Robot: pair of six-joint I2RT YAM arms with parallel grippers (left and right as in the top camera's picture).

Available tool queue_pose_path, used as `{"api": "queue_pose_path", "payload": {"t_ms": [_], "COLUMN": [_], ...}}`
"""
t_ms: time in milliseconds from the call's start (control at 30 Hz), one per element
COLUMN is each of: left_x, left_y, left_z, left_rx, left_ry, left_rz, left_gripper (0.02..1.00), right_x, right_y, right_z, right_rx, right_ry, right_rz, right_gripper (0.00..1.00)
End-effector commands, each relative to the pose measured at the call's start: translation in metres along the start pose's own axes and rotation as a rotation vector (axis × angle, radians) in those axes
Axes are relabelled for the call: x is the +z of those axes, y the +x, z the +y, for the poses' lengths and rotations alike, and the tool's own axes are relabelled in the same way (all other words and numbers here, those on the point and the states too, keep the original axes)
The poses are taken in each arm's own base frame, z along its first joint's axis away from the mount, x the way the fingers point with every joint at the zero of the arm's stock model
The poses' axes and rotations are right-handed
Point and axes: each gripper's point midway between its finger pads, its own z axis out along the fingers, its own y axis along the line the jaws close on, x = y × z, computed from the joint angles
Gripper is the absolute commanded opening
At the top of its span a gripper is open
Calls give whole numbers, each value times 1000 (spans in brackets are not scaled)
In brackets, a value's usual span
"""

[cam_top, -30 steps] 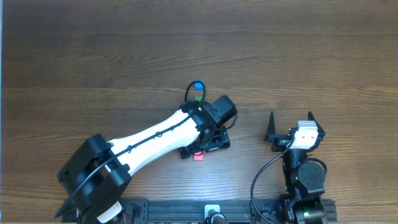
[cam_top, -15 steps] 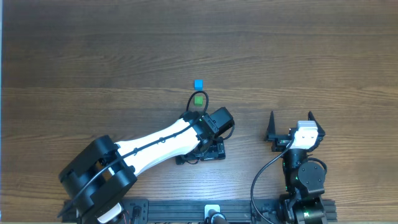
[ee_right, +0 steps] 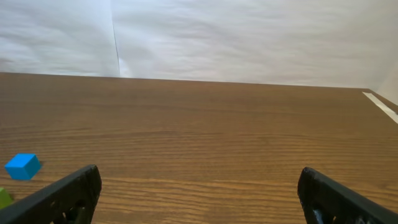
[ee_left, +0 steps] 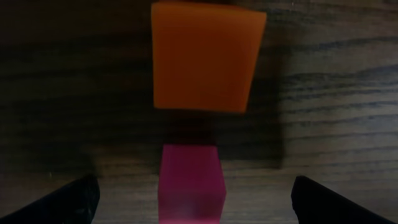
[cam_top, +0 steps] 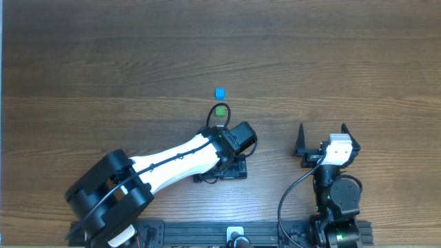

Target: Stack Cubes

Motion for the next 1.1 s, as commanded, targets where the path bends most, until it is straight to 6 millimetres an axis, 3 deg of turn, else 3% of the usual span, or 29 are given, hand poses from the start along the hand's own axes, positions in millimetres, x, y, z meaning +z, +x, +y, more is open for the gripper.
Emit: {"api": "queue_pose_path", "payload": {"t_ms": [33,867,1100], "left_x": [10,19,18], "left_y": [2,2,0], "left_z": [9,12,11], "left_rx": [18,58,58], "left_ry": [-45,-82,-80], "left_rz": [6,-8,-20], "left_gripper": [958,901,818], "right_x": [0,0,0], "right_y": [2,2,2], "right_z": [0,0,0], "right_rx": [-4,-4,-4], "right_ry": [-1,-1,-1], "right_rz": [-1,-1,-1], "right_gripper": [993,991,991]}}
